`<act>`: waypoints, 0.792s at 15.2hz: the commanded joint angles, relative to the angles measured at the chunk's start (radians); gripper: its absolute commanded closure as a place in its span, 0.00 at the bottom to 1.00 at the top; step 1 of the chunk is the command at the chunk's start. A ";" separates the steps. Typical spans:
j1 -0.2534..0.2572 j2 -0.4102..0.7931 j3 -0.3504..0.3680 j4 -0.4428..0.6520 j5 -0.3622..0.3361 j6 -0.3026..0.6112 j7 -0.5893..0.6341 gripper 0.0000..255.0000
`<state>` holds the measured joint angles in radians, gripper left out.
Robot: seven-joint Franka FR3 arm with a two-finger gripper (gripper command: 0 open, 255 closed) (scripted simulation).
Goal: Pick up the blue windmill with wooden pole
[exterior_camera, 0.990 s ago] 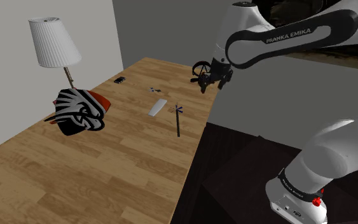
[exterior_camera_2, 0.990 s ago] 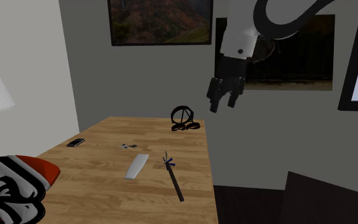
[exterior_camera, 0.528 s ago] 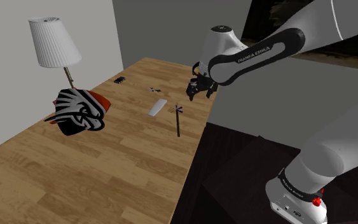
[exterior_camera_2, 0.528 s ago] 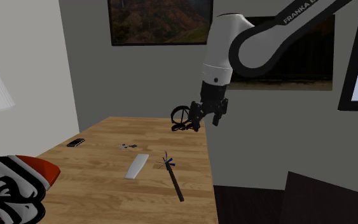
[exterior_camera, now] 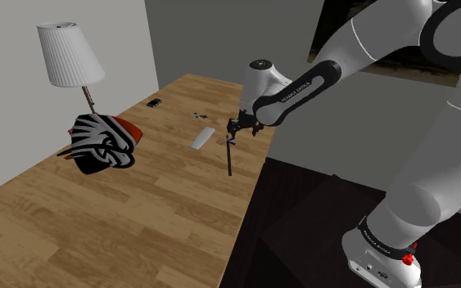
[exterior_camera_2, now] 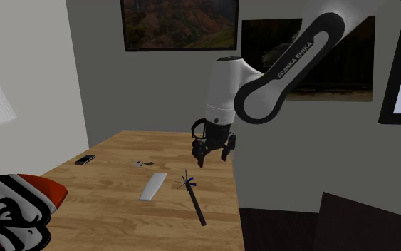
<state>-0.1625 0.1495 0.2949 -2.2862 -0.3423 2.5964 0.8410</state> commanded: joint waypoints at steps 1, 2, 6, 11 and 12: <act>0.015 0.087 -0.021 0.059 -0.065 0.020 0.075 0.00; 0.025 0.128 -0.034 0.087 -0.091 0.029 0.106 0.00; 0.073 0.287 -0.094 0.211 -0.165 0.056 0.209 0.00; 0.122 0.483 -0.156 0.391 -0.201 0.071 0.292 0.00; 0.123 0.485 -0.157 0.394 -0.201 0.071 0.292 0.00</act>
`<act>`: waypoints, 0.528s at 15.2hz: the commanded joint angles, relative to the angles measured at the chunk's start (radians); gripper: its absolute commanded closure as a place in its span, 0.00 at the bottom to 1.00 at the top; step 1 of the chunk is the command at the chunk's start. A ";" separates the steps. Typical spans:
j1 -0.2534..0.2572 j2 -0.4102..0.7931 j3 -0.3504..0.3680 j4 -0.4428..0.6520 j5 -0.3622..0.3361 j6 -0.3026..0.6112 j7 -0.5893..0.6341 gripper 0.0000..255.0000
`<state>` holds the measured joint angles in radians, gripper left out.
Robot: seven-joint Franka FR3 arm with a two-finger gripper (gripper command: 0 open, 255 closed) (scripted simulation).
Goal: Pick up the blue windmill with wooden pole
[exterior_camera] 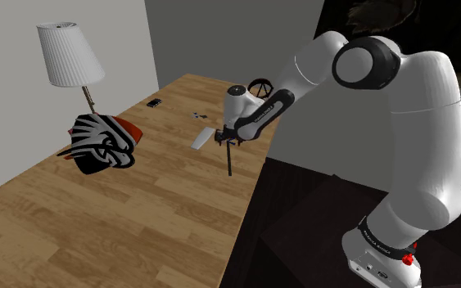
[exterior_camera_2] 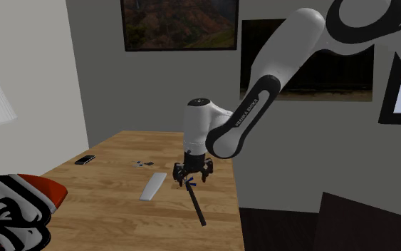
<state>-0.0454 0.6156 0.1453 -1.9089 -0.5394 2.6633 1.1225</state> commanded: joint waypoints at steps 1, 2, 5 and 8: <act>0.009 0.030 -0.012 0.020 -0.009 0.012 0.016 0.00; 0.013 0.041 -0.017 0.023 -0.014 0.020 0.021 0.00; 0.023 0.075 -0.031 0.035 -0.027 0.042 0.036 0.00; 0.032 0.105 -0.043 0.046 -0.038 0.061 0.048 0.00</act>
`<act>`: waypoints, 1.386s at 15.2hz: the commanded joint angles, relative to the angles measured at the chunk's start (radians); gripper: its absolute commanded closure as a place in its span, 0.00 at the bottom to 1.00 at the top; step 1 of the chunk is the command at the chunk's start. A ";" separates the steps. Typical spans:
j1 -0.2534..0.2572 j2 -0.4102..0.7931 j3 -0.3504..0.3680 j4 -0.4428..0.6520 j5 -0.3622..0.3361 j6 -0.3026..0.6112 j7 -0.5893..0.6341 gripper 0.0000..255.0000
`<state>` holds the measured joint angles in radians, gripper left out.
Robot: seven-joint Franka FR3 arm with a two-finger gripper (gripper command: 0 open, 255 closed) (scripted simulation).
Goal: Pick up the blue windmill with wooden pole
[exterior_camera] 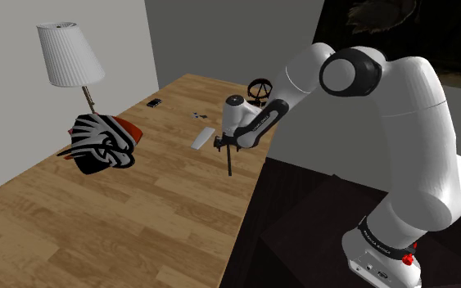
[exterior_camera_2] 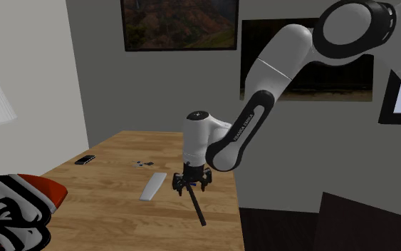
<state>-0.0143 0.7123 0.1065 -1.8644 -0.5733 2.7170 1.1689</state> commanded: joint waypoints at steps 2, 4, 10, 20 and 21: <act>0.000 0.010 -0.005 0.004 -0.004 0.008 0.002 1.00; 0.001 0.011 -0.005 0.004 -0.004 0.008 0.002 1.00; 0.001 0.011 -0.004 0.005 -0.004 0.007 0.002 1.00; -0.030 -0.093 0.038 -0.032 0.037 -0.061 -0.043 1.00; -0.033 -0.104 0.043 -0.035 0.042 -0.069 -0.048 1.00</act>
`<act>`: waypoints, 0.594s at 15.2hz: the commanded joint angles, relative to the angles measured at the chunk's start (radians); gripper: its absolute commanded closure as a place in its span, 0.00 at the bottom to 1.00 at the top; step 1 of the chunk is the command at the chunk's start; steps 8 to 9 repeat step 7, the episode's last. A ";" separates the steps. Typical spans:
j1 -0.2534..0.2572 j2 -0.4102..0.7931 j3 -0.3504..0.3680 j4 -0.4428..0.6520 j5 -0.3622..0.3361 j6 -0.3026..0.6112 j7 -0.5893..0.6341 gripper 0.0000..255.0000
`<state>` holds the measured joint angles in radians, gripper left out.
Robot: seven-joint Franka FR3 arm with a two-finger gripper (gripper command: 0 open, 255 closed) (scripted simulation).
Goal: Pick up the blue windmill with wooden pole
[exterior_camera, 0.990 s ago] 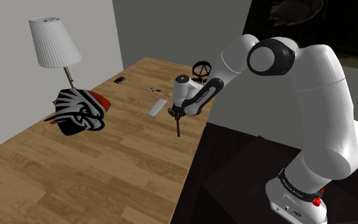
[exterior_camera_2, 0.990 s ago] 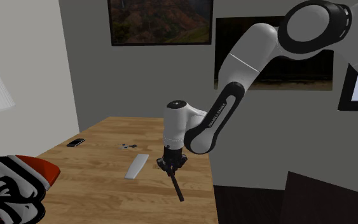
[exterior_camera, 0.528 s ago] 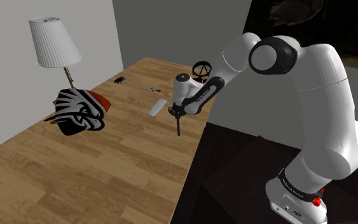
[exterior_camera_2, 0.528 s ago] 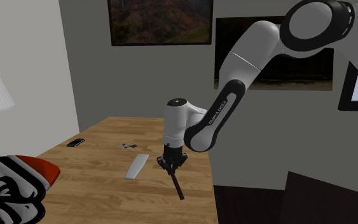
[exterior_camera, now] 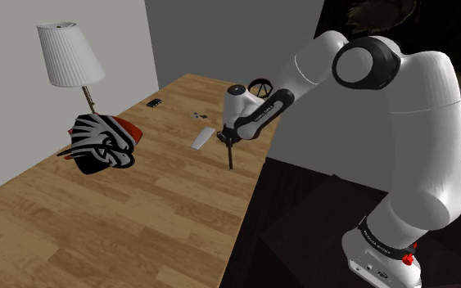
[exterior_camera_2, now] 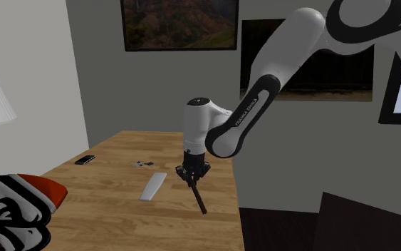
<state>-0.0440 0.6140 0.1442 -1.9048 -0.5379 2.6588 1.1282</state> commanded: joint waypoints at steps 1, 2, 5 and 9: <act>-0.007 -0.016 0.010 0.003 0.011 -0.019 -0.013 1.00; -0.010 -0.027 0.014 0.000 0.017 -0.027 -0.018 1.00; -0.019 -0.058 0.028 -0.005 0.033 -0.052 -0.035 1.00; -0.020 -0.059 0.028 -0.006 0.034 -0.053 -0.036 1.00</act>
